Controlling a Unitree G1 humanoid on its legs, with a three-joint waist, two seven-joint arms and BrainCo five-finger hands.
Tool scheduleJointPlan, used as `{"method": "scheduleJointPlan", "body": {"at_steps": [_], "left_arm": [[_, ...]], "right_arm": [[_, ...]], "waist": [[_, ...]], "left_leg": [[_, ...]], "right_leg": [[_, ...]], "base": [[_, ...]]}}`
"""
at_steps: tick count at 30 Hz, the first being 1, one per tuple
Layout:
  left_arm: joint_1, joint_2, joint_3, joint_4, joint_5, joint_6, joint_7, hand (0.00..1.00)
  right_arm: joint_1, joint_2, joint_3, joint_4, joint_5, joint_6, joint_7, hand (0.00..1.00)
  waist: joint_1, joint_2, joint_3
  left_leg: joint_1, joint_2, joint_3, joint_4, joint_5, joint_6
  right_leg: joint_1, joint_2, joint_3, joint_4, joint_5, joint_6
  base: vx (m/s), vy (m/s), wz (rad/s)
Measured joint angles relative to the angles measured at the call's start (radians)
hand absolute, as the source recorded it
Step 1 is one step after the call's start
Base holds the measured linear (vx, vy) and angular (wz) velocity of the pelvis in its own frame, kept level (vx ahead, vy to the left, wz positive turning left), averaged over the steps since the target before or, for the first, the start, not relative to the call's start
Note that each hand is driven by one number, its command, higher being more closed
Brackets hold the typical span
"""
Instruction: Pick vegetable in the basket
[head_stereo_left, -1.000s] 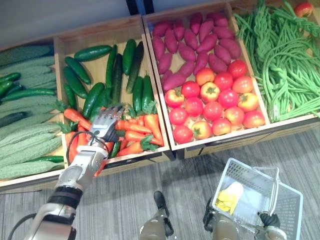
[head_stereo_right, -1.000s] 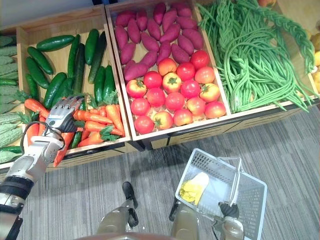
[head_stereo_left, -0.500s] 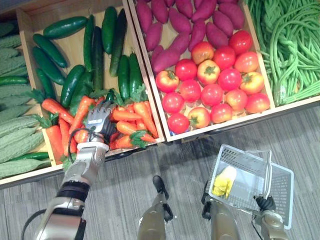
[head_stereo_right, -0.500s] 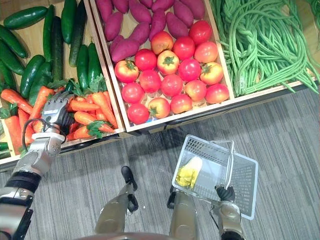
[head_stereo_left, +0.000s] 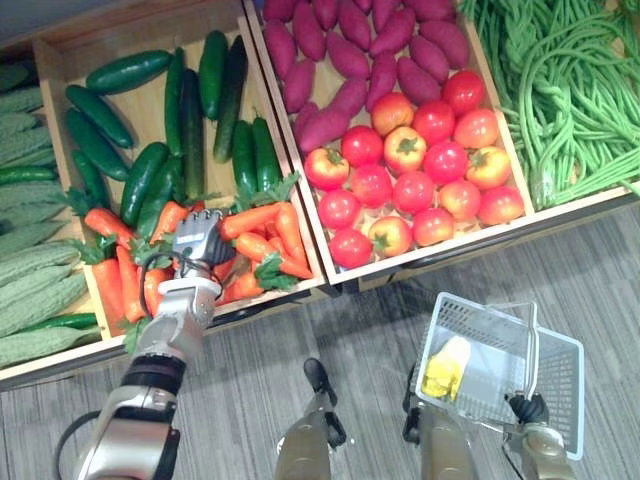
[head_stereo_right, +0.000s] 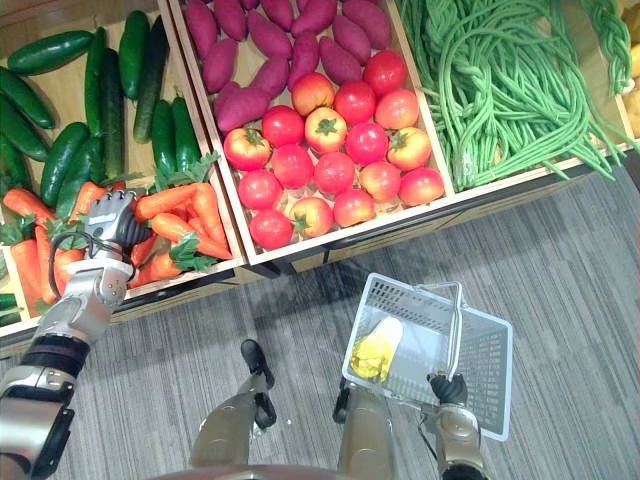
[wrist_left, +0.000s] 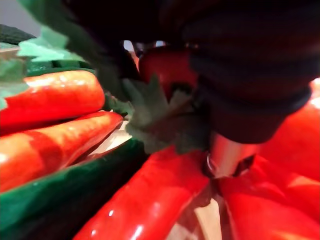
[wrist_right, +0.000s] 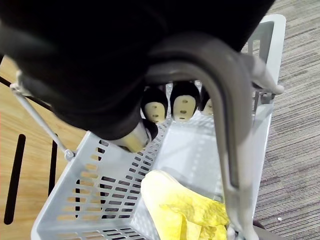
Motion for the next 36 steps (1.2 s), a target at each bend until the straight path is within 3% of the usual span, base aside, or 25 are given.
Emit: {"method": "scheduleJointPlan", "body": {"at_steps": [10, 15, 20, 27, 30, 36], "left_arm": [[0.068, 0.002, 0.014, -0.154, 0.007, 0.000, -0.047, 1.00], [0.068, 0.070, 0.042, -0.261, 0.008, -0.003, -0.047, 1.00], [0.089, 0.093, 0.043, -0.326, 0.010, -0.028, -0.063, 1.00], [0.175, 0.133, 0.019, -0.439, 0.010, -0.113, -0.102, 1.00], [0.190, 0.158, -0.022, -0.474, 0.007, -0.131, -0.109, 1.00], [0.196, 0.183, -0.102, -0.524, -0.007, -0.200, -0.147, 1.00]], "right_arm": [[0.039, -0.001, -0.073, 0.033, -0.056, 0.004, 0.000, 1.00], [0.044, -0.028, -0.121, 0.038, -0.078, 0.015, 0.002, 1.00], [0.043, -0.117, -0.167, 0.050, -0.120, 0.023, 0.009, 1.00], [0.031, -0.293, -0.191, 0.049, -0.207, 0.018, 0.044, 1.00], [0.004, -0.363, -0.137, 0.031, -0.239, 0.012, 0.069, 1.00], [-0.002, -0.527, 0.048, -0.108, -0.317, -0.023, 0.122, 1.00]], "waist": [[0.004, 0.004, -0.004], [0.002, 0.005, -0.018], [-0.009, 0.005, -0.066], [-0.037, 0.006, -0.142], [-0.042, 0.006, -0.148], [-0.085, 0.004, -0.149]], "left_leg": [[0.053, -0.018, -0.065, 0.000, 0.006, 0.008], [0.065, -0.032, -0.075, 0.000, 0.011, 0.015], [0.081, -0.044, -0.084, 0.000, 0.011, 0.019], [0.148, -0.051, -0.022, 0.000, -0.012, 0.026], [0.180, -0.053, 0.041, 0.000, -0.028, 0.024], [0.222, -0.061, 0.156, 0.000, -0.052, 0.021]], "right_leg": [[0.086, -0.023, -0.052, 0.012, -0.011, 0.008], [0.089, -0.041, -0.056, 0.047, -0.027, 0.012], [0.107, -0.043, -0.050, 0.039, -0.023, 0.018], [0.139, -0.026, 0.026, -0.011, 0.005, 0.024], [0.139, -0.017, 0.091, -0.041, 0.026, 0.034], [0.146, -0.002, 0.209, -0.122, 0.097, 0.045]], "base": [[0.04, 0.014, 0.17], [0.02, 0.020, 0.10], [0.05, 0.013, 0.00], [0.06, 0.005, -0.33], [0.03, 0.005, -0.68], [0.02, -0.009, -0.53]]}}
